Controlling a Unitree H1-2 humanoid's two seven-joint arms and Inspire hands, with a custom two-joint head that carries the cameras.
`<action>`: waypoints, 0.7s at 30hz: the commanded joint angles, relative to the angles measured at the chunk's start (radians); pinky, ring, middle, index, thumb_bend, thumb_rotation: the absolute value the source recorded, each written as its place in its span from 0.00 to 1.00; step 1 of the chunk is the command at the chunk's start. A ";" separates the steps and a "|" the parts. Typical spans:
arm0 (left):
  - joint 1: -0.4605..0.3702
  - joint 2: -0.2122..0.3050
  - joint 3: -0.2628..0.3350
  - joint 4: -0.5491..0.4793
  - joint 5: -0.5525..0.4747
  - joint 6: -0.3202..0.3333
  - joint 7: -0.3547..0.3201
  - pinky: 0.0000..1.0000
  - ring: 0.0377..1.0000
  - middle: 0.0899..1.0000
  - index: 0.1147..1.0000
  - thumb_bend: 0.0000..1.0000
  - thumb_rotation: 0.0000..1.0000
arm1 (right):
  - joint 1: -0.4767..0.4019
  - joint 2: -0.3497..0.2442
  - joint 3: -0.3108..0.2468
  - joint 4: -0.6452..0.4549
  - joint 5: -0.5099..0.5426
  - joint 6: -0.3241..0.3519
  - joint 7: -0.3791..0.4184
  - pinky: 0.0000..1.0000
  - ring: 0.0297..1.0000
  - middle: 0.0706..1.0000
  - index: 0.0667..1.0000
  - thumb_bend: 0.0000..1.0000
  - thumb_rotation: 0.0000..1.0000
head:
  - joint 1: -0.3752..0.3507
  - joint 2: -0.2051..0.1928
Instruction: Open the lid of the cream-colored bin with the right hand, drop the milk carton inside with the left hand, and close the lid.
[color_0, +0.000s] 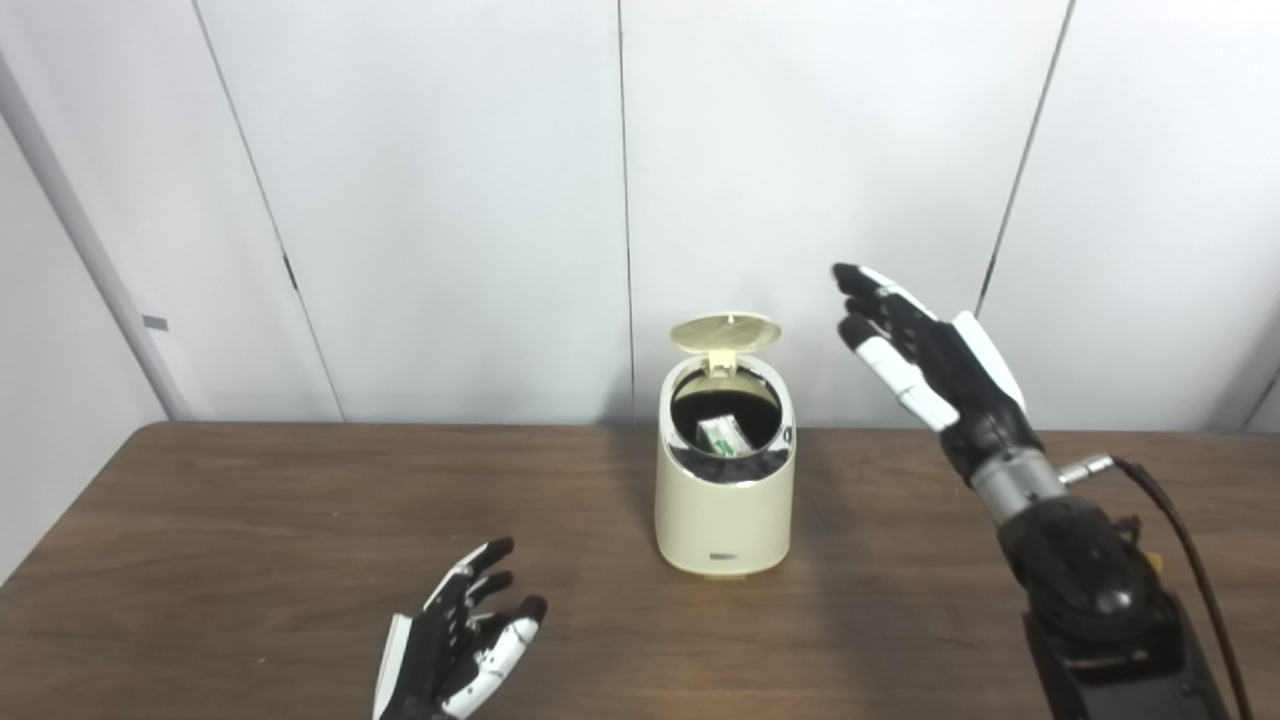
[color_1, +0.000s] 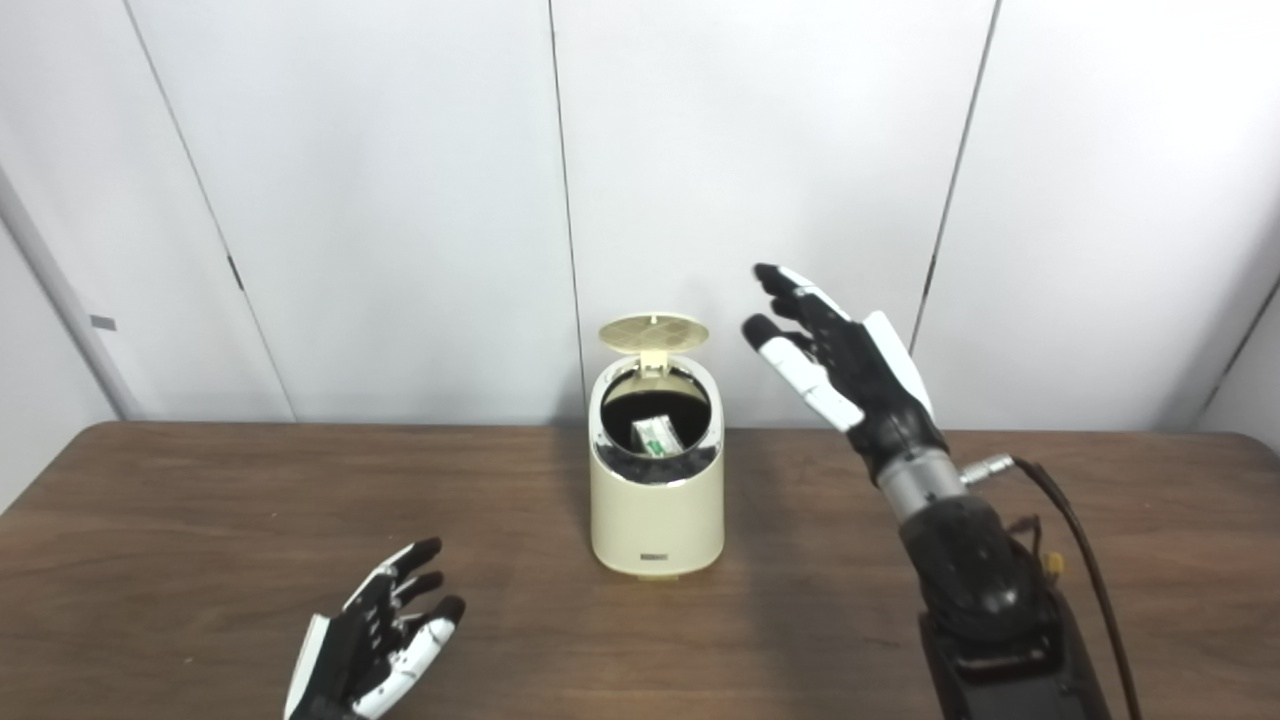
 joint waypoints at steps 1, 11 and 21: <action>0.012 -0.006 0.000 0.044 -0.008 -0.024 0.007 0.79 0.83 0.85 0.85 0.57 0.38 | -0.093 -0.025 0.026 0.000 -0.055 -0.010 0.012 0.75 0.86 0.89 0.86 0.58 0.93 | -0.001 0.000; 0.013 -0.033 0.002 0.078 -0.032 -0.075 0.012 0.71 0.78 0.83 0.85 0.53 0.30 | -0.182 -0.064 0.146 0.108 -0.183 -0.070 0.071 0.79 0.87 0.88 0.85 0.55 0.90 | -0.001 0.003; 0.009 -0.045 0.001 0.056 -0.010 -0.049 0.022 0.66 0.73 0.78 0.82 0.54 0.34 | -0.213 -0.073 0.236 0.200 -0.295 -0.162 0.079 0.80 0.88 0.87 0.85 0.62 0.90 | 0.018 0.004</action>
